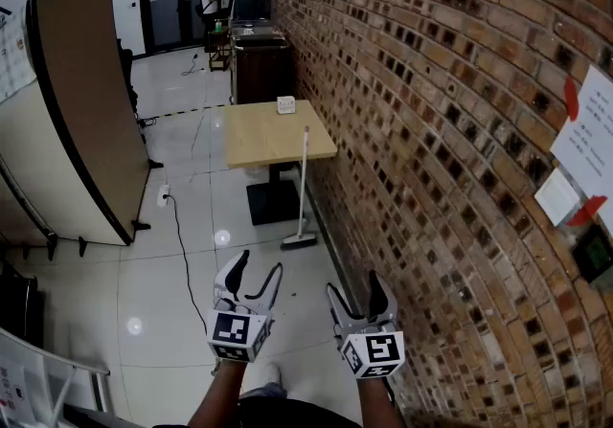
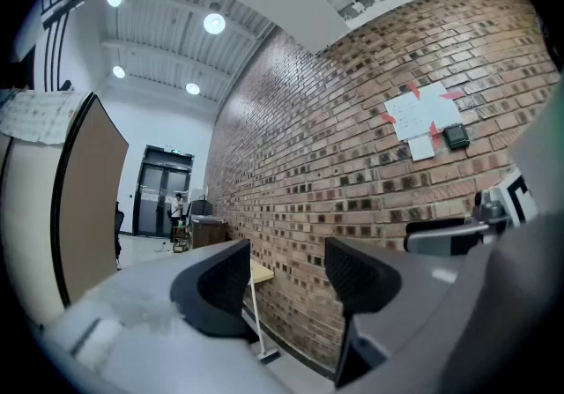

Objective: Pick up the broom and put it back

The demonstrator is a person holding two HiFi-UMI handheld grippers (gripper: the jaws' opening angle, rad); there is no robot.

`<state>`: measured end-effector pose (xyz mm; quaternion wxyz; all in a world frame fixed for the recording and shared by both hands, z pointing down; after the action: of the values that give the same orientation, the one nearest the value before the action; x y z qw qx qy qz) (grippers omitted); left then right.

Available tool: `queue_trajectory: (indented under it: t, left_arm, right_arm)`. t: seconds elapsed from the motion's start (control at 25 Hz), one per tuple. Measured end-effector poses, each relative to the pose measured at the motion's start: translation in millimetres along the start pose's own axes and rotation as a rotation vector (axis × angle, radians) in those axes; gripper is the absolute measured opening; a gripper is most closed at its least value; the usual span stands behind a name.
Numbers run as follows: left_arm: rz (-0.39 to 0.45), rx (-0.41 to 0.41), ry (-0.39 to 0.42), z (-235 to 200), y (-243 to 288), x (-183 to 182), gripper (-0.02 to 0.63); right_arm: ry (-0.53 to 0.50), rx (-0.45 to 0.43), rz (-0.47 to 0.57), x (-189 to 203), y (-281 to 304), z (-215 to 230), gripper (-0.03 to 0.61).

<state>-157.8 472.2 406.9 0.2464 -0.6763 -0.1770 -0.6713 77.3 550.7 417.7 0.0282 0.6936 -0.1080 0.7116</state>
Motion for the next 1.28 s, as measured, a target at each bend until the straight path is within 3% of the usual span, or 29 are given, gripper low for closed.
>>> queue_trajectory:
  t: [0.28,0.64,0.96,1.28]
  left_arm:
    - [0.040,0.012,-0.009,-58.4,42.6,-5.0,0.265]
    - [0.016,-0.004,-0.056,-87.6,87.3,15.5,0.265]
    - [-0.054,-0.054,0.004,-85.6,159.7,25.9,0.262]
    - [-0.043,-0.096,0.017,-71.9,232.2,15.7,0.262]
  right_arm:
    - [0.002,0.028,-0.003,3.8,80.1,-5.1,0.367]
    - [0.016,-0.004,-0.053,23.0,135.9,2.6,0.364]
    - [0.062,-0.078,-0.103,42.1,199.9,57.7,0.360]
    - [0.088,-0.167,-0.074,42.4,251.4,114.1,0.357]
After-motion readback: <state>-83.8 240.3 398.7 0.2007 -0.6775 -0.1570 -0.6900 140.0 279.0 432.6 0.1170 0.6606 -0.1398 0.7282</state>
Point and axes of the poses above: the fingertips, and each gripper's own axes: y forward along the fingers, z to its right, x out of its underside, the point moved 10 cm from there along -y, backward along the fingers, and after that the axes turned 5 degrees about z, right-handed, at the moved point
